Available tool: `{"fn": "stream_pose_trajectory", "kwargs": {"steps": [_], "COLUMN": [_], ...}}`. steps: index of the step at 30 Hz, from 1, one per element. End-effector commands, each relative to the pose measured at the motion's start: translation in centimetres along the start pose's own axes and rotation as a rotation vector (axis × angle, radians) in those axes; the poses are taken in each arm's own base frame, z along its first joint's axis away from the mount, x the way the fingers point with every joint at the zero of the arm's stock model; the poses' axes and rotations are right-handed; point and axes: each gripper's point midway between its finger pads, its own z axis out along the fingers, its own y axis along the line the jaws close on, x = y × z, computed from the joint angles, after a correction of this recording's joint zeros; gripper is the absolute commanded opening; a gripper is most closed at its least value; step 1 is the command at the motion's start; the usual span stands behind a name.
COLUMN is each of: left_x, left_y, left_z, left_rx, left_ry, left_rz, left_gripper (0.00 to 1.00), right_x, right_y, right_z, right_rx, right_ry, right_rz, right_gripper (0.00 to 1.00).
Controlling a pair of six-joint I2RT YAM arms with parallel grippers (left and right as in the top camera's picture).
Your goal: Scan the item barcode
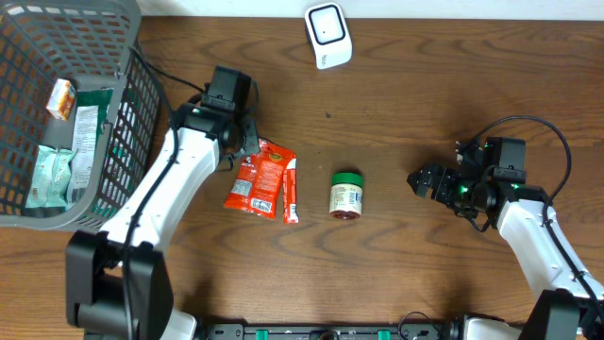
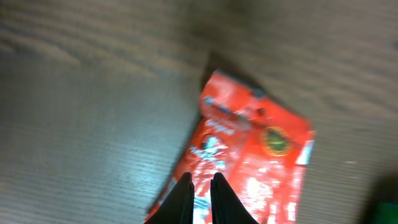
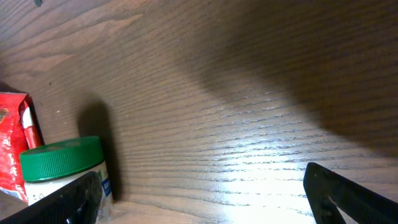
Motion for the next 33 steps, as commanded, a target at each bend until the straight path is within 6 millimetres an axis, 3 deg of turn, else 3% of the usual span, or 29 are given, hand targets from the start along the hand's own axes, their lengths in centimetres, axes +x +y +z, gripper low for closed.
{"fn": "stream_pose_trajectory", "kwargs": {"steps": [1,16,33], "left_x": [2.5,5.6,8.3], "left_y": [1.2,1.8,-2.0], "left_z": [2.9,7.7,7.4], "left_rx": [-0.066,-0.122,-0.106], "left_ry": [0.097,0.229,0.251], "left_rz": [0.027,0.05,0.099], "left_gripper": [0.12,0.12,0.15], "right_x": [-0.7,-0.7,-0.7], "right_y": [0.3,0.3,0.3], "right_z": [-0.6,-0.6,-0.6], "right_rx": [-0.009,-0.009,-0.009], "right_ry": [-0.025,-0.025,-0.025], "right_rz": [0.009,0.009,0.009], "right_gripper": [0.99,0.99,0.99]}}
